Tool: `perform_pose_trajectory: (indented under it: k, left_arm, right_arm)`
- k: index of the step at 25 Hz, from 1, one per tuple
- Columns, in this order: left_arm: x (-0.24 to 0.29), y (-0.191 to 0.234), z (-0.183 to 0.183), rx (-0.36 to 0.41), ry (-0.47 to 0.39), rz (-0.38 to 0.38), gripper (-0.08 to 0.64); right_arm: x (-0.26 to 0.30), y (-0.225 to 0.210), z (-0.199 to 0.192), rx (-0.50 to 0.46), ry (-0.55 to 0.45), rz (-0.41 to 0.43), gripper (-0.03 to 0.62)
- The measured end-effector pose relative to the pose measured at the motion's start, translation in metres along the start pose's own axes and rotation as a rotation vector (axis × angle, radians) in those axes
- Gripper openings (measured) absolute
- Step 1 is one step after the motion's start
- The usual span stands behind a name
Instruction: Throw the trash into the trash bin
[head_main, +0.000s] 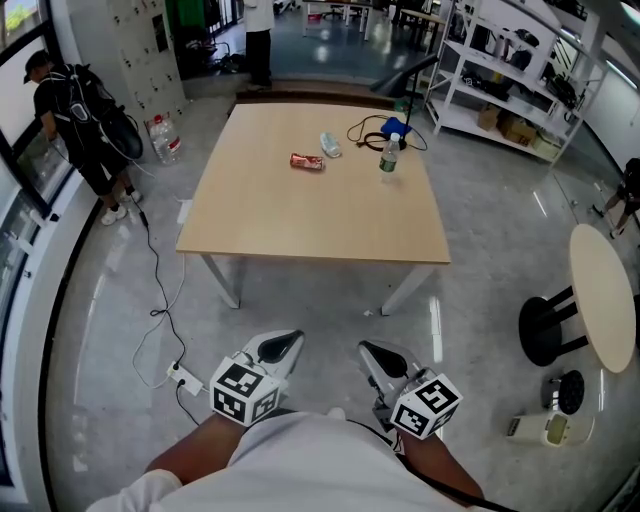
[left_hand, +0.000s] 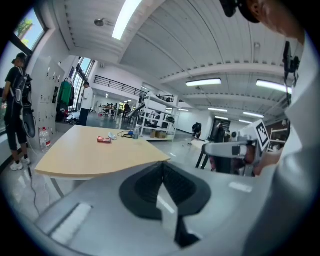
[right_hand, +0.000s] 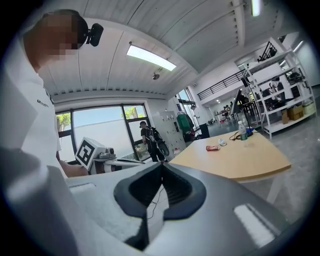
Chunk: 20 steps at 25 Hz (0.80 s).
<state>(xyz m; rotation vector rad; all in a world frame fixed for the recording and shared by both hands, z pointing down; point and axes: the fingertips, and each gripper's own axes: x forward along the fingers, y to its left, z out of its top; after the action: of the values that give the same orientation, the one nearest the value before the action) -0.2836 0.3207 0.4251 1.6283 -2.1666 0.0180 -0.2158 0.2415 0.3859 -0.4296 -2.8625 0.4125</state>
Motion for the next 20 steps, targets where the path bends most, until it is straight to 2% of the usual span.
perform_pose_trajectory:
  k: [3,9,15,20]
  left_arm:
    - [0.006,-0.007,0.002,-0.001,-0.01,0.007,0.006]
    - [0.021,-0.029,0.0,-0.02,-0.013,0.023,0.006]
    - [0.03,-0.033,-0.001,-0.036,-0.026,0.088,0.006]
    - [0.036,-0.033,-0.005,-0.057,0.0,0.129,0.006]
  right_arm:
    - [-0.008,-0.003,-0.001,-0.027,0.013,0.016,0.002]
    - [-0.029,-0.021,-0.003,0.004,0.02,0.041,0.002]
    - [-0.042,-0.052,-0.01,0.075,0.033,0.046,0.002]
    - [-0.043,-0.059,-0.008,0.078,0.029,0.073,0.002]
